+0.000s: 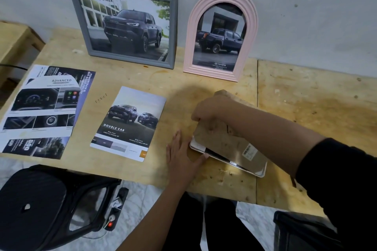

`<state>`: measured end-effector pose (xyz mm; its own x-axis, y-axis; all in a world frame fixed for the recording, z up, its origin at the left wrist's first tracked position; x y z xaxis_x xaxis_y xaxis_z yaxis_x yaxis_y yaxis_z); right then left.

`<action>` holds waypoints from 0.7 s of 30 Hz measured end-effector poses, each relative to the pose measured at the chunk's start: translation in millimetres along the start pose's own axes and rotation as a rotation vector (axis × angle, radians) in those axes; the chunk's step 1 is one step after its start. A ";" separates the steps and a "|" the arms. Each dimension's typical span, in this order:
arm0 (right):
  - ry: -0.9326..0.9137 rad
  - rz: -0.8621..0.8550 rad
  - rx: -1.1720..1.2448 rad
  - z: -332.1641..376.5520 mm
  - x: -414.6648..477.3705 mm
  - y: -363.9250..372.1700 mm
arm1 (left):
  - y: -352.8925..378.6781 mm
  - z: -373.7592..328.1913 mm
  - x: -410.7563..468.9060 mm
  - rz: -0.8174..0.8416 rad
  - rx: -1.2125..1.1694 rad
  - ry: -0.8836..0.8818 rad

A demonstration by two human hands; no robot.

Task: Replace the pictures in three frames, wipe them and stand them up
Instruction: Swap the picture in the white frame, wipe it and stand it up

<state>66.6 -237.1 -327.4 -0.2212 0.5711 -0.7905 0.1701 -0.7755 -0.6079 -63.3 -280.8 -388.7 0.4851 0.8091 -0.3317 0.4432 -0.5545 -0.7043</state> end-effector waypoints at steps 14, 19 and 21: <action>0.451 -1.049 1.241 -117.8 -198.1 41.3 | 9.2 -15.4 10.1 0.214 0.207 -0.081; 0.938 -1.609 1.936 -115.0 -234.1 225.9 | 12.2 -13.5 11.7 0.236 0.233 -0.072; 1.045 -1.788 2.066 -104.7 -233.6 256.9 | 12.7 -13.2 11.9 0.245 0.238 -0.068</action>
<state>262.6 -541.6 -306.7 0.9535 -0.0297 -0.2999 0.0063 0.9969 -0.0786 -42.0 -280.7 -393.3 0.5005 0.6733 -0.5442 0.1276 -0.6791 -0.7229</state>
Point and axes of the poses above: each hand's wrist, its own x-axis towards the middle knuckle, its own y-axis out of the palm, z = x × y, the point moved 7 cm from there along x, towards the middle knuckle, and after that the axes turned 9 degrees about -y, right-handed, at the moved point
